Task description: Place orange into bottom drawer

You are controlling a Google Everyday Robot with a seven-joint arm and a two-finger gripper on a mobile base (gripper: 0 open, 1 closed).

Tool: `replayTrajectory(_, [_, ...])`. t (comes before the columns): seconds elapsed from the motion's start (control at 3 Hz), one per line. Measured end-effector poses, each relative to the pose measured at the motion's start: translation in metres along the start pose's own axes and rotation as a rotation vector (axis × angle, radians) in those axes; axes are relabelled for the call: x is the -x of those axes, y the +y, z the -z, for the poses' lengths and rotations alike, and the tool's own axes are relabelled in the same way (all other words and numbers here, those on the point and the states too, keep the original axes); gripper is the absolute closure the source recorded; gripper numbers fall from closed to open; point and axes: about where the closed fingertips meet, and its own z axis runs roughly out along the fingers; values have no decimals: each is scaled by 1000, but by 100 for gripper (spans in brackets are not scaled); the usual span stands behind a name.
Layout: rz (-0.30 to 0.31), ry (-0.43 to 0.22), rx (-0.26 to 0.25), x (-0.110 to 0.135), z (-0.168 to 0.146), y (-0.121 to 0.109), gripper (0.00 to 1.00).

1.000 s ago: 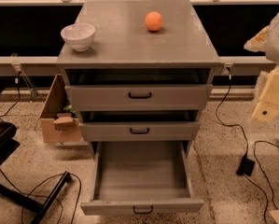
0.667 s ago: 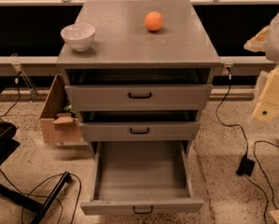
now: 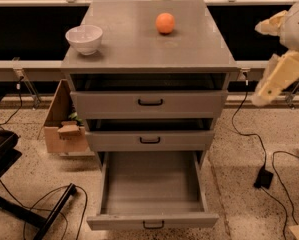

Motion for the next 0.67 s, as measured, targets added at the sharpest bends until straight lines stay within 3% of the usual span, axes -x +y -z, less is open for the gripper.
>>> replayTrajectory(0.33, [6,-185,-79,17,-21,-69,0])
replayTrajectory(0.67, [-52,-402,-191,47,-45,-154,0])
